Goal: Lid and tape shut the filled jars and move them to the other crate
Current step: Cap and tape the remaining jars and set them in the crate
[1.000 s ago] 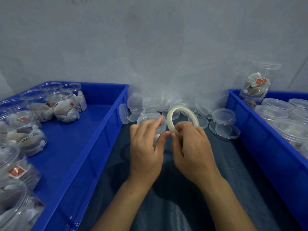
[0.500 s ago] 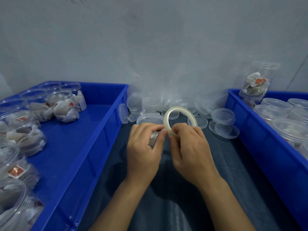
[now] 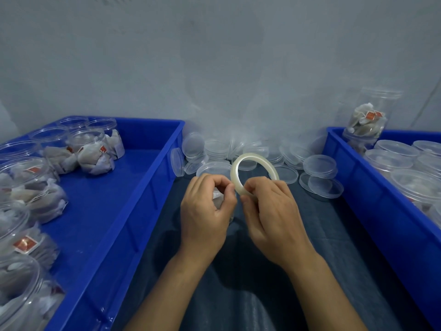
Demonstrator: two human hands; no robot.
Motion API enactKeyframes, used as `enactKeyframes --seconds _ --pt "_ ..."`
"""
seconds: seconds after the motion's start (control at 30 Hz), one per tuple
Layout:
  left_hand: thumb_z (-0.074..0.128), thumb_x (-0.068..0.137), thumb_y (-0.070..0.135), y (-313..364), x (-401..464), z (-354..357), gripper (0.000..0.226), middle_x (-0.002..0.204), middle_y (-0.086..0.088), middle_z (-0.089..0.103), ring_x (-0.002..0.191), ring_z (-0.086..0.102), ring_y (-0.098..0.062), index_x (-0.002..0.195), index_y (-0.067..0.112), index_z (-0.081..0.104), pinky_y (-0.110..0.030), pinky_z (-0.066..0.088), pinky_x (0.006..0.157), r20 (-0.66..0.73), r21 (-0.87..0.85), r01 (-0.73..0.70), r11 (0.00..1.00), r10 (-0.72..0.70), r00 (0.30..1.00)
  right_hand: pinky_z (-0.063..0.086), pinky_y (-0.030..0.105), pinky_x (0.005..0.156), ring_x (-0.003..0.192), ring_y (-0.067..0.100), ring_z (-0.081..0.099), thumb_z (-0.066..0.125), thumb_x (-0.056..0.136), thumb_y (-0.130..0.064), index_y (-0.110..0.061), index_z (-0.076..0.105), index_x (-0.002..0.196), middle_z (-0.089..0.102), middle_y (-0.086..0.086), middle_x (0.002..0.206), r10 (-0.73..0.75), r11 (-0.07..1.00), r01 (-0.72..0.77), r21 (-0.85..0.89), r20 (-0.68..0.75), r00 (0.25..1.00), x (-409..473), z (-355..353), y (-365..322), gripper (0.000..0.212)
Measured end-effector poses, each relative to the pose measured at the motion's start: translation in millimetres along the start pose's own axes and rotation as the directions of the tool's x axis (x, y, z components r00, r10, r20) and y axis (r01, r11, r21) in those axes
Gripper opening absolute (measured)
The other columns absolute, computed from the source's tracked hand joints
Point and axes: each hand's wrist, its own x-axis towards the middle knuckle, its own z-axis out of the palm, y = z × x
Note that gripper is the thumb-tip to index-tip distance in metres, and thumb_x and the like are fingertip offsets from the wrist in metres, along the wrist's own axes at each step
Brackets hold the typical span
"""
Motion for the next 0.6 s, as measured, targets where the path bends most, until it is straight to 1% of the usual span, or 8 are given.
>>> enactKeyframes --seconds 0.13,0.23,0.3,0.37,0.47,0.53,0.6 --pt "0.059 0.096 0.032 -0.3 -0.3 -0.9 0.012 0.088 0.016 0.059 0.086 0.058 -0.013 0.091 0.022 0.062 -0.029 0.048 0.072 0.005 -0.004 0.021 1.000 -0.021 1.000 0.042 0.032 0.081 0.077 0.014 0.046 0.054 0.102 -0.019 -0.017 0.054 0.101 0.054 -0.008 0.081 0.004 1.000 -0.004 0.009 -0.005 1.000 -0.2 0.8 -1.7 0.002" --pt "0.059 0.096 0.032 2.8 -1.3 -1.0 0.013 0.088 0.015 0.059 0.085 0.058 -0.014 0.092 0.020 0.062 -0.032 0.049 0.072 0.001 -0.020 0.036 0.999 -0.036 0.999 0.040 0.030 0.082 0.077 0.014 0.046 0.052 0.103 -0.020 -0.016 0.055 0.101 0.055 -0.008 0.083 0.042 0.999 -0.042 0.011 -0.023 0.999 -0.3 2.4 -1.6 0.006" --pt "0.060 0.098 0.035 6.6 -2.2 -1.1 0.013 0.092 0.015 0.062 0.086 0.060 -0.015 0.100 0.023 0.065 -0.032 0.053 0.073 -0.012 -0.060 0.069 0.996 -0.070 0.997 0.040 0.028 0.083 0.077 0.015 0.046 0.053 0.103 -0.018 -0.015 0.056 0.100 0.056 -0.006 0.083 0.051 0.999 -0.052 -0.013 -0.050 0.997 0.1 3.2 -1.4 0.005" --pt "0.063 0.099 0.035 11.5 -3.3 -2.4 0.016 0.100 0.017 0.065 0.091 0.063 -0.013 0.113 0.028 0.067 -0.027 0.055 0.076 -0.023 -0.093 0.095 0.991 -0.098 0.995 0.039 0.029 0.084 0.076 0.018 0.048 0.057 0.103 -0.015 -0.013 0.058 0.099 0.057 -0.004 0.081 0.040 0.997 -0.045 -0.055 -0.085 0.996 1.0 5.0 -1.6 0.005" --pt "0.070 0.101 0.017 18.5 -6.5 -1.1 0.023 0.108 0.014 0.070 0.100 0.068 -0.009 0.123 0.018 0.074 -0.019 0.056 0.081 -0.022 -0.109 0.074 0.991 -0.077 0.997 0.039 0.029 0.085 0.071 0.021 0.050 0.062 0.101 -0.014 -0.009 0.062 0.097 0.057 -0.003 0.079 0.011 0.992 -0.027 -0.121 -0.136 0.991 2.6 8.9 -1.4 0.006" --pt "0.069 0.101 0.010 22.7 -8.3 1.5 0.027 0.108 0.009 0.072 0.098 0.070 -0.007 0.128 0.011 0.074 -0.016 0.055 0.082 -0.038 -0.098 0.053 0.994 -0.057 0.998 0.036 0.027 0.086 0.069 0.021 0.049 0.063 0.100 -0.014 -0.008 0.063 0.096 0.057 -0.003 0.078 -0.010 0.988 -0.018 -0.156 -0.172 0.985 3.4 11.3 -0.6 0.007" --pt "0.069 0.100 0.007 25.3 -9.5 3.7 0.028 0.107 0.004 0.074 0.094 0.070 -0.008 0.128 0.007 0.074 -0.016 0.055 0.081 -0.055 -0.074 0.027 0.997 -0.031 0.998 0.035 0.027 0.087 0.069 0.021 0.049 0.065 0.099 -0.014 -0.009 0.063 0.096 0.057 -0.003 0.078 -0.025 0.984 -0.010 -0.177 -0.195 0.980 3.4 12.9 0.3 0.007"
